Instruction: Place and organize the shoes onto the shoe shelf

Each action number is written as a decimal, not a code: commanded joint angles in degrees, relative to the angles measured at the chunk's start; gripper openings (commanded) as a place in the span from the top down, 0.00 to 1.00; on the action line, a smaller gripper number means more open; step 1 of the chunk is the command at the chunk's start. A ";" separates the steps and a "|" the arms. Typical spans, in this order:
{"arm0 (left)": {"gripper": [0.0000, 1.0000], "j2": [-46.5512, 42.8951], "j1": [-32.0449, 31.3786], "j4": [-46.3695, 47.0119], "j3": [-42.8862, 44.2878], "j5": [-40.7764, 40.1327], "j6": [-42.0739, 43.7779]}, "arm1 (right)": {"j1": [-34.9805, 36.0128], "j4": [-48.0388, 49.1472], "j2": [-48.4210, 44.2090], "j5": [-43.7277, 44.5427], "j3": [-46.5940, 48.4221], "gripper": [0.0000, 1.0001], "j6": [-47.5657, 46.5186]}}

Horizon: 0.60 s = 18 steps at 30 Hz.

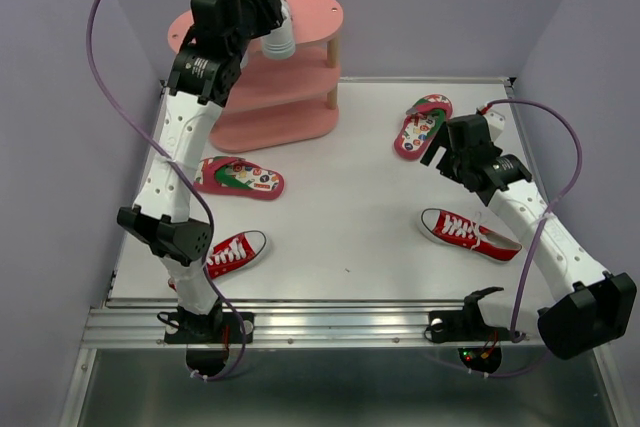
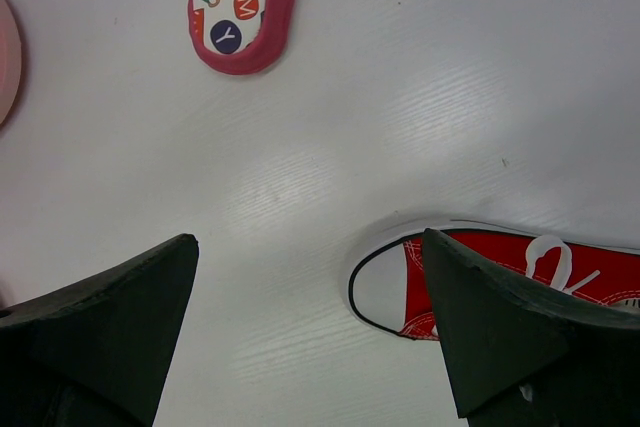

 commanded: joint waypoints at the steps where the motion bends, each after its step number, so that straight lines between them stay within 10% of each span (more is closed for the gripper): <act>1: 0.48 -6.82 -2.38 0.41 1.90 -1.23 7.87 | -0.05 -0.29 -1.80 -0.34 0.92 0.02 0.43; 9: 0.48 -17.45 -10.99 -1.96 -7.07 -8.62 16.68 | -0.05 -0.20 -0.75 -2.45 0.66 0.01 -0.01; 18: 0.48 -36.61 -13.55 -6.36 -43.07 -12.57 9.23 | -0.05 2.08 0.22 -4.47 -1.28 0.00 -0.36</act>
